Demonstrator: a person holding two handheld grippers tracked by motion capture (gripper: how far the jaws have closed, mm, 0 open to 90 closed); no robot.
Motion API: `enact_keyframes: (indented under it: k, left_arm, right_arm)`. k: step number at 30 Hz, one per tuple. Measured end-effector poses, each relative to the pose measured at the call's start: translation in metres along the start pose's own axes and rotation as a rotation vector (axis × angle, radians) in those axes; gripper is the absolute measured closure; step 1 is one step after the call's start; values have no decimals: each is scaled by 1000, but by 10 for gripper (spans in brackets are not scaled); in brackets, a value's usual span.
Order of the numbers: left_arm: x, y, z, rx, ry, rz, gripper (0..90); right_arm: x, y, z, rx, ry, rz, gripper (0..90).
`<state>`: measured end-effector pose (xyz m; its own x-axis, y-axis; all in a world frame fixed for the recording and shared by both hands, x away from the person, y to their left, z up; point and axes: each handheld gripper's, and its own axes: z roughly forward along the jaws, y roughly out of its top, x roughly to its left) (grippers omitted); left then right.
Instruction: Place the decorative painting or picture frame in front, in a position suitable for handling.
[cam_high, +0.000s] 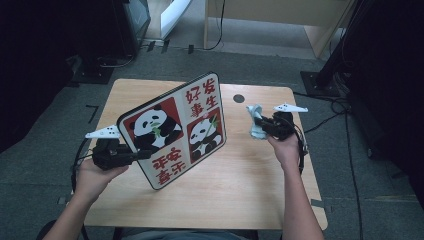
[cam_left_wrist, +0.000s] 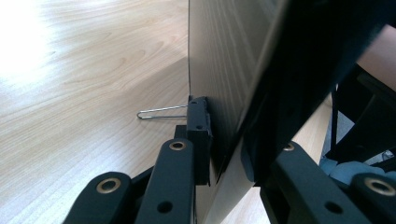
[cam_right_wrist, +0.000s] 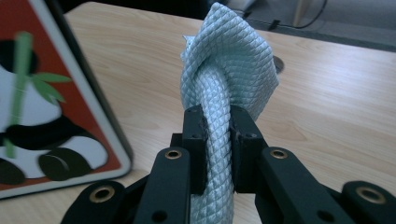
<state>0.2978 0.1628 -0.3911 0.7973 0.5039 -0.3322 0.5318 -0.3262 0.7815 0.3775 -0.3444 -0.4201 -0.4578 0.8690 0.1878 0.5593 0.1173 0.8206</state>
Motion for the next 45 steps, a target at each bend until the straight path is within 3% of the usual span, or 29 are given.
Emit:
enact_keyframes:
  k: [16, 23, 30, 35, 38, 45]
  left_arm:
    - [0, 0, 0, 0, 2, -7, 794]
    - [1, 0, 0, 0, 1, -8, 794]
    - [1, 0, 0, 1, -2, -9, 795]
    - [1, 0, 0, 2, -2, -5, 794]
    - [1, 0, 0, 1, -2, -4, 794]
    - [2, 0, 0, 2, -6, -3, 793]
  right_arm:
    - [51, 44, -8, -45, 115, -130, 794]
    - [75, 70, -8, -77, 177, -190, 794]
    - [96, 101, -20, -126, 216, -237, 793]
    - [109, 123, -19, -165, 216, -277, 791]
    - [115, 130, -12, -160, 223, -283, 791]
    - [119, 127, 3, -143, 212, -305, 789]
